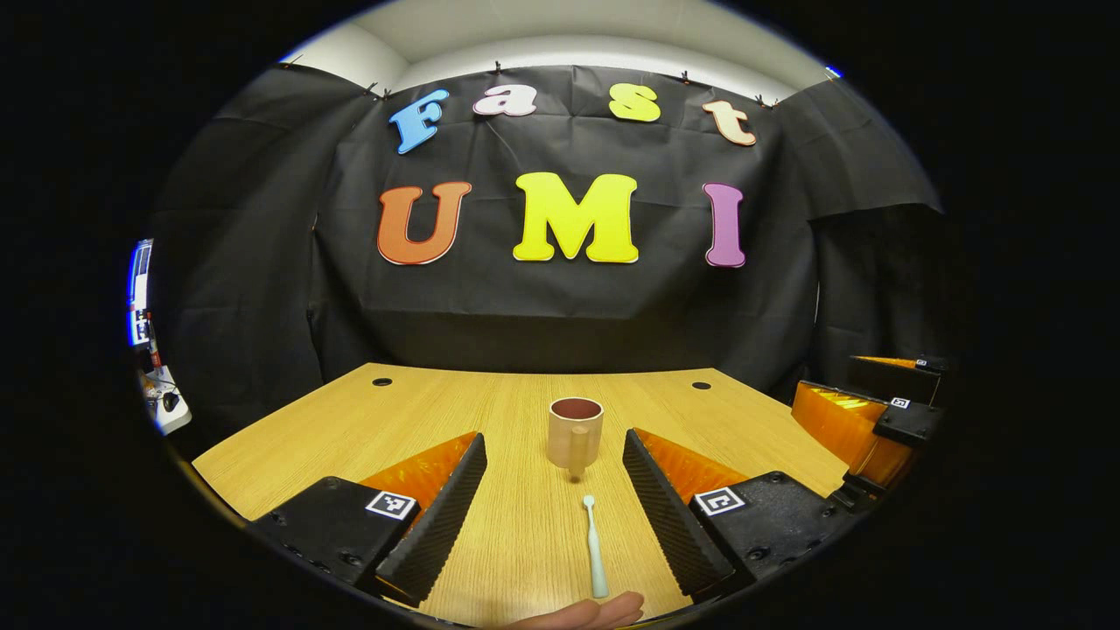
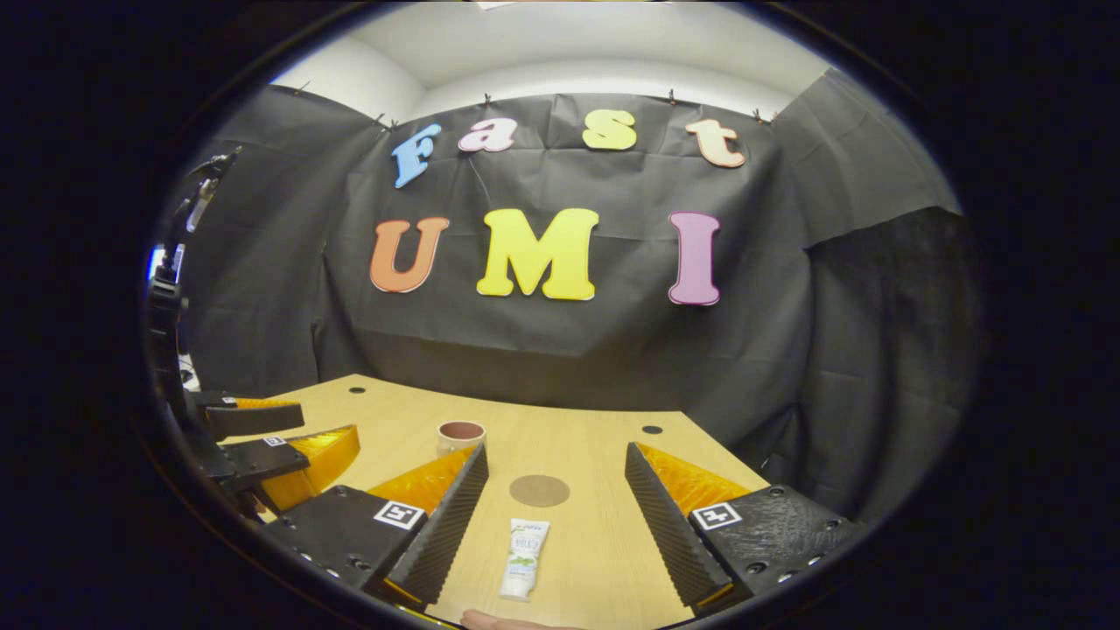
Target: Put the toothbrush and toothpaste on the desktop into the cup, then pick up the cup and place it on the coaster on the desktop.
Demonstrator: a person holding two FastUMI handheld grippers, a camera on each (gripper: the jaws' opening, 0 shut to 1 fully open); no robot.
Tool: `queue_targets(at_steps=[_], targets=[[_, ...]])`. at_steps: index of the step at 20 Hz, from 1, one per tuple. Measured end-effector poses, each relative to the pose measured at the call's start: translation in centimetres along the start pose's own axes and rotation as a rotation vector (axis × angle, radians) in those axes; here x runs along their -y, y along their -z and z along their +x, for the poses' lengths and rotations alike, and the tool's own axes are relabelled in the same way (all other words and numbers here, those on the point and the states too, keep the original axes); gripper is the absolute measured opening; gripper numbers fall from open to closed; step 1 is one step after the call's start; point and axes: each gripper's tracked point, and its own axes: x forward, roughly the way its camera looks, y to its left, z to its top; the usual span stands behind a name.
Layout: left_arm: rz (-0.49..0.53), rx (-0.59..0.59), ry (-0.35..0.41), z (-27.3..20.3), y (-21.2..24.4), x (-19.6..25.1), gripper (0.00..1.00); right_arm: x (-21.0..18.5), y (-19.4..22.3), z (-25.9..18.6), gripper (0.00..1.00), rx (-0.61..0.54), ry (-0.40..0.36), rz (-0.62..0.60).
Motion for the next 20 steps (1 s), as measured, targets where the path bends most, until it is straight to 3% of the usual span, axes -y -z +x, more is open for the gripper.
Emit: queue_targets(at_steps=[15,20], targets=[[-0.014,-0.351,0.064,4.7,12.4,4.0,1.0,1.2,6.7,2.5,0.97,-0.116,0.001,0.011],[-0.021,-0.433,0.083,5.5,14.9,4.3,0.88,1.1,9.5,3.7,0.97,-0.18,-0.004,0.018]])
